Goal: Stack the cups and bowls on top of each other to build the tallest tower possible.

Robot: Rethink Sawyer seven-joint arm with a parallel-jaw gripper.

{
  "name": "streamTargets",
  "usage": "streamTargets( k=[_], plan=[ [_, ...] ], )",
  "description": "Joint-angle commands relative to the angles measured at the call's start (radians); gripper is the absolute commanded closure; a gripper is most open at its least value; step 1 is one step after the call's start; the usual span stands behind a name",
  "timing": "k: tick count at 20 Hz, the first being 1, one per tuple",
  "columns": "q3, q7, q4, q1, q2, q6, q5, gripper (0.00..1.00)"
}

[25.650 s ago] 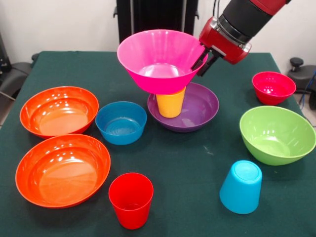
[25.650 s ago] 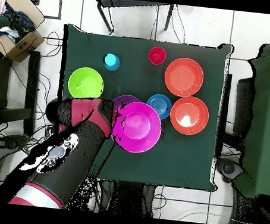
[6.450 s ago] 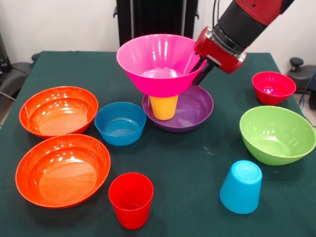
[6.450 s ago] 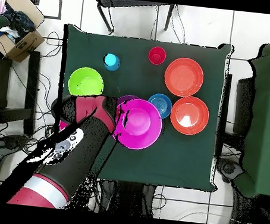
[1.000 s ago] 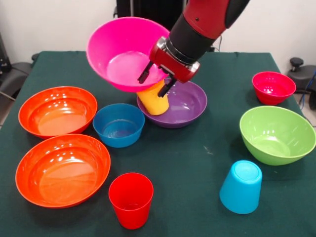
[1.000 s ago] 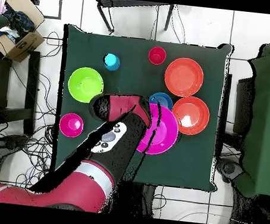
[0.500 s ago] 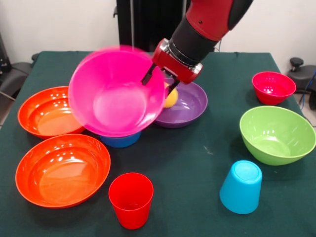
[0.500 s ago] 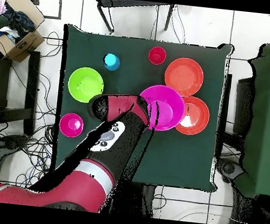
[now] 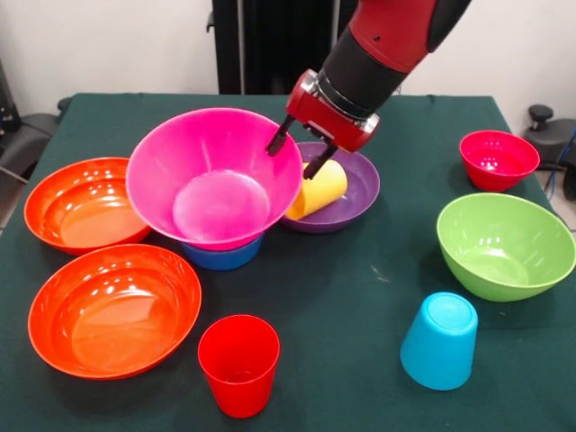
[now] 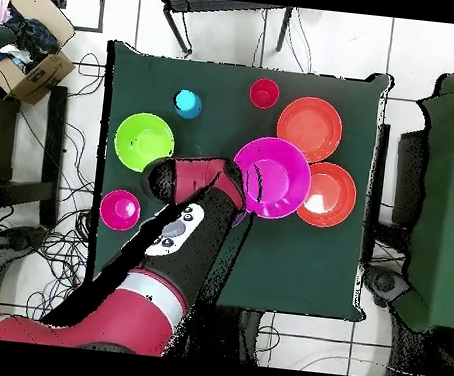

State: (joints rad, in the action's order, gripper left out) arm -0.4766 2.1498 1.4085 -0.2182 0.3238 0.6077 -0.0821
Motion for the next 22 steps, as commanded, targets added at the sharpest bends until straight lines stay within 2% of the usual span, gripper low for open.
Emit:
streamTargets(
  k=[1,5,9,14,18,22],
  plan=[
    [0.134,0.037,0.027,-0.014,0.019,-0.017,-0.018,0.00],
    [0.149,0.042,0.119,0.011,0.079,-0.066,-0.011,0.00],
    [0.137,0.036,0.187,0.019,0.120,-0.116,-0.041,0.00],
    [0.118,0.082,0.211,0.009,0.082,-0.228,-0.059,0.00],
    [0.174,0.027,0.249,0.059,0.077,-0.315,-0.078,0.00],
    [0.205,0.013,0.254,0.099,0.054,-0.394,-0.097,0.00]
  ],
)
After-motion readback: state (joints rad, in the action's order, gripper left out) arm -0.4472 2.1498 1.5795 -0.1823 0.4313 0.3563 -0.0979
